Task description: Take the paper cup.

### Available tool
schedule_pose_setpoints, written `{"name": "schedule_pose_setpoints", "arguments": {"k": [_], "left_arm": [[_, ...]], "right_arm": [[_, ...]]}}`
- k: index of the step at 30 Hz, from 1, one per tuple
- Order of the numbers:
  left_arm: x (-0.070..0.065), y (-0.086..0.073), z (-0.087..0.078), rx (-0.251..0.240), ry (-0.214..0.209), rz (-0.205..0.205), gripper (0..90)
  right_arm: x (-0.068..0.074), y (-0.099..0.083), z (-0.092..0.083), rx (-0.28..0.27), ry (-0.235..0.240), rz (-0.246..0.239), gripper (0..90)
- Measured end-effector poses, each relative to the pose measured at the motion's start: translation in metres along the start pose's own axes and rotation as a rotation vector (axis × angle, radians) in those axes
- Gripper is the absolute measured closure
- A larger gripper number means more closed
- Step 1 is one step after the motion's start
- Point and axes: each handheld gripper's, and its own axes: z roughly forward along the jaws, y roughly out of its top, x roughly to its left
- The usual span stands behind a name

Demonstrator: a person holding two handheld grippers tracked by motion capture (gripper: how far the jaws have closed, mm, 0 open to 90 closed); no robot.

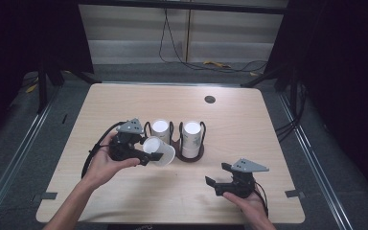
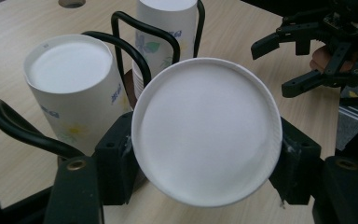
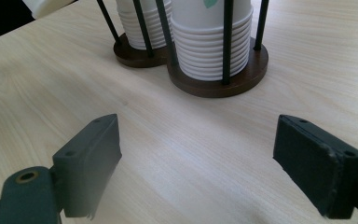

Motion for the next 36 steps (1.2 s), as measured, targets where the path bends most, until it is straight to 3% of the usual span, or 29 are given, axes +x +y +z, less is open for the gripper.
{"name": "schedule_pose_setpoints", "arguments": {"k": [6, 12, 14, 17, 23, 27, 30, 36], "left_arm": [[-0.006, -0.011, 0.01, -0.025, -0.037, 0.023, 35.1], [-0.005, -0.017, 0.017, -0.045, -0.062, 0.009, 35.0], [-0.003, -0.023, 0.02, -0.079, -0.083, 0.004, 35.0], [-0.003, -0.027, 0.02, -0.076, -0.084, -0.002, 35.0], [-0.003, -0.04, 0.022, -0.115, -0.092, -0.028, 35.1], [-0.004, -0.047, 0.027, -0.136, -0.107, -0.039, 35.1], [-0.008, -0.05, 0.03, -0.138, -0.126, -0.016, 35.1], [-0.015, -0.053, 0.037, -0.17, -0.169, -0.016, 35.1]], "right_arm": [[0.003, 0.001, 0.001, -0.015, 0.019, -0.007, 14.8], [0.007, 0.003, 0.001, -0.03, 0.049, -0.02, 14.9], [0.009, 0.004, 0.001, -0.039, 0.079, -0.025, 15.0], [0.013, 0.007, 0.001, -0.051, 0.103, -0.037, 14.7], [0.019, 0.012, 0.006, -0.047, 0.15, -0.04, 14.4], [0.027, 0.016, 0.019, -0.039, 0.218, -0.069, 13.9], [0.03, 0.015, 0.025, -0.033, 0.235, -0.086, 13.9], [0.033, 0.013, 0.026, -0.044, 0.28, -0.116, 14.1]]}}
